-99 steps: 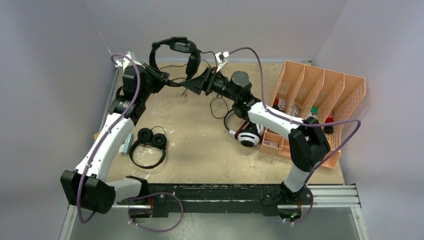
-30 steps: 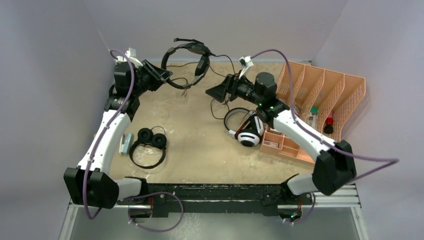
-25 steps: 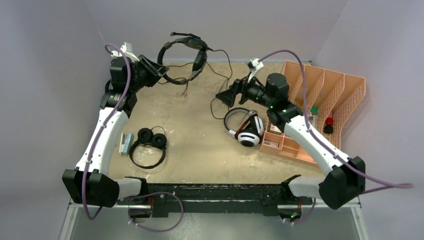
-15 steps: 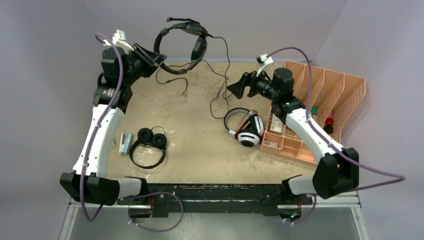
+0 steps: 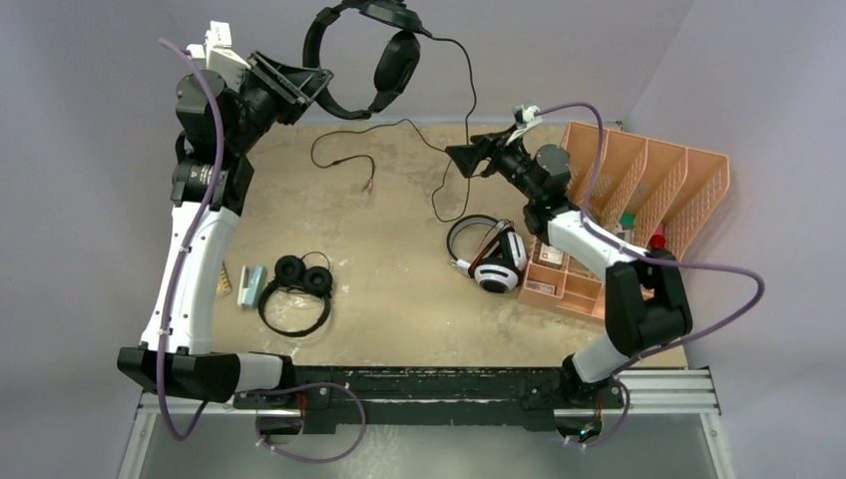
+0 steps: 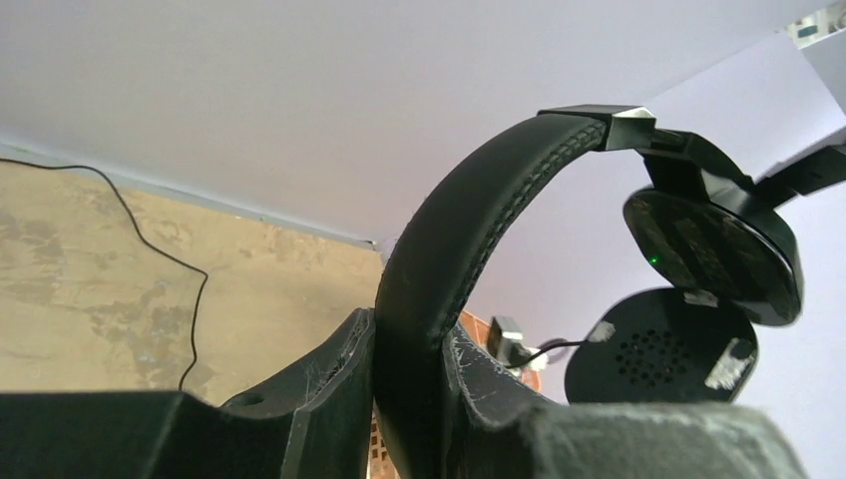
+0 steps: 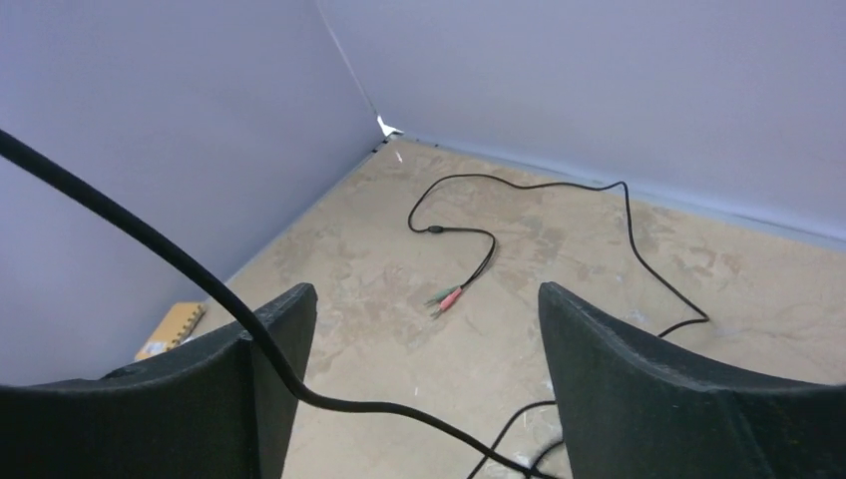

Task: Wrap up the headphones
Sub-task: Wrap the headphones cable around the headphones.

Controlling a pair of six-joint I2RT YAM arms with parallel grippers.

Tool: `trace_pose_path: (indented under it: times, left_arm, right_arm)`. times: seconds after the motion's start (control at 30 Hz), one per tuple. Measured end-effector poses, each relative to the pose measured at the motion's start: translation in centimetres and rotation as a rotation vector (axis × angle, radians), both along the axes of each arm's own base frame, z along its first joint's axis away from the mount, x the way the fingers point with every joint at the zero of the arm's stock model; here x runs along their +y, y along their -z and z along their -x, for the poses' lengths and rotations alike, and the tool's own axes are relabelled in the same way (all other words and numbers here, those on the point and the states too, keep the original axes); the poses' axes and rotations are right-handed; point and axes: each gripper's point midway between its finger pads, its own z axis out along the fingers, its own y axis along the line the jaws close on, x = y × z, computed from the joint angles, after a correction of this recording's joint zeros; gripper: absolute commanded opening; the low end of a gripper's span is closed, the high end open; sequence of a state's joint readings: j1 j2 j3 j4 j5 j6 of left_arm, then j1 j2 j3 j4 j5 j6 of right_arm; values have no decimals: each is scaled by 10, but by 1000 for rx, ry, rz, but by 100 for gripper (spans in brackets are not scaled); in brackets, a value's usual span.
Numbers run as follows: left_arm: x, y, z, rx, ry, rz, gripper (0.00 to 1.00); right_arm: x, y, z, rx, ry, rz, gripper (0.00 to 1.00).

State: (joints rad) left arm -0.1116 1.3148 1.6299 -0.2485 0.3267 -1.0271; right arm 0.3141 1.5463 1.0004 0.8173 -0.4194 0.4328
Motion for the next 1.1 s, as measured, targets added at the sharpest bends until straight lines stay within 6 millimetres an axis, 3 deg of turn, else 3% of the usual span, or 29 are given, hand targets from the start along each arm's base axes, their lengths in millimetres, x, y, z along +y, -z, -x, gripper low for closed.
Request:
trace_pose_path:
  times: [0.23,0.37,0.47,0.53,0.67,0.77,0.83,0.93,1.1]
  left_arm:
    - [-5,-19,8,-46,37,3,0]
    - [-3,-23,11,-75,33,-40,0]
    - [-2,-13,10,-79,27,-102,0]
    - [1,6,11,-64,18,-163,0]
    - [13,57,10,15,-24,-296,0]
    - [31,101,6,108,-95,-395,0]
    - [43,121,5,167,-145,-443,0]
    - [62,137,3,230,-234,-495,0]
    - [86,148,0,276,-343,-576,0]
  right_arm:
    - [5,15,-17,28,9,-53,44]
    - [8,3,-12,1,-20,-67,16]
    - [3,-16,-10,-21,-30,-45,0]
    - [-3,-39,-12,-49,-23,-16,0]
    - [-24,-107,-20,-157,26,78,0]
    - [-36,-144,-12,-217,53,153,0]
    - [-38,-160,-2,-239,51,209,0]
    - [-42,-166,5,-241,52,296,0]
    - [-48,-145,9,-190,44,411,0]
